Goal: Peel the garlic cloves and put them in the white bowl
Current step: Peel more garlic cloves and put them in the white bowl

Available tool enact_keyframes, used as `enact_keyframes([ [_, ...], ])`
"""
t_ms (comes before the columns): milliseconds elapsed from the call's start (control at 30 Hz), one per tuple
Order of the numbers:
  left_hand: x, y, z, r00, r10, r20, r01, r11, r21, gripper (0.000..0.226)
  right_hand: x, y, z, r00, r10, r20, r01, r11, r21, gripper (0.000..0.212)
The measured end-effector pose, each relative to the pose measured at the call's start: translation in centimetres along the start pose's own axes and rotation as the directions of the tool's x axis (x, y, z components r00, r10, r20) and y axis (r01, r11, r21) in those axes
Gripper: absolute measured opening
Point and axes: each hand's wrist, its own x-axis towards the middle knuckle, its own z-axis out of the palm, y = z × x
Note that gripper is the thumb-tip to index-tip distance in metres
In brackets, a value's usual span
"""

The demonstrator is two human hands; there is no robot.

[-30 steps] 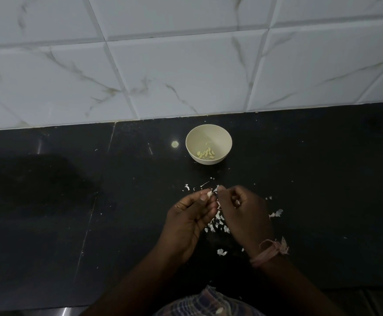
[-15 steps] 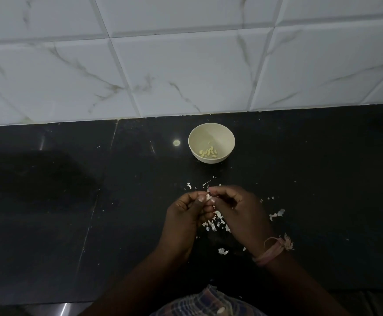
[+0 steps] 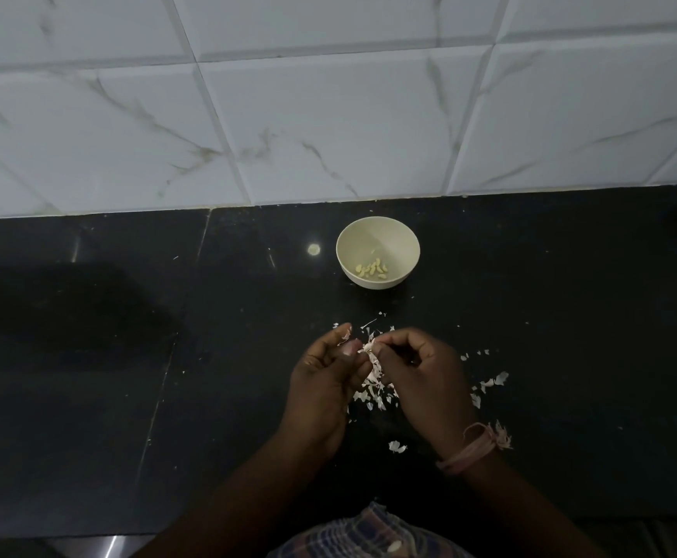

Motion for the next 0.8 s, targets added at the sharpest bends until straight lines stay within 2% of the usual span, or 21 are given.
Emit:
enact_keyframes([
  [100, -0.5, 0.0, 0.3, 0.999, -0.044, 0.005, 0.044, 0.998, -0.036, 0.034, 0.0, -0.1, 0.1, 0.999, 0.033, -0.013, -0.033, 0.999, 0.042, 0.009],
  [167, -0.8, 0.1, 0.6, 0.999, -0.016, 0.029, 0.016, 1.000, -0.026, 0.038, 0.1, 0.0, 0.2, 0.999, 0.039, -0.022, -0.038, 0.999, 0.027, 0.011],
  [333, -0.7, 0.1, 0.3, 0.995, 0.100, -0.016, -0.097, 0.987, 0.125, 0.012, 0.1, -0.4, 0.5, 0.997, 0.071, -0.009, -0.071, 0.997, 0.006, 0.011],
  [567, -0.7, 0.2, 0.2, 0.988, 0.154, -0.001, -0.146, 0.940, 0.308, 0.009, 0.9, -1.1, -0.4, 0.962, 0.253, 0.100, -0.261, 0.963, 0.075, 0.014],
  [633, -0.7, 0.3, 0.3, 0.990, 0.141, -0.002, -0.133, 0.937, 0.323, 0.010, 0.9, -0.9, -0.2, 0.967, 0.240, 0.084, -0.240, 0.971, -0.008, 0.014],
  [733, -0.6, 0.4, 0.3, 0.994, 0.112, -0.016, -0.102, 0.951, 0.293, 0.010, 0.7, -0.8, 0.1, 0.991, 0.119, 0.061, -0.102, 0.967, -0.232, 0.015],
  [800, -0.6, 0.5, 0.4, 0.996, 0.087, -0.033, -0.076, 0.966, 0.245, 0.009, 0.6, -0.7, 0.2, 0.995, 0.074, 0.066, -0.051, 0.954, -0.296, 0.015],
])
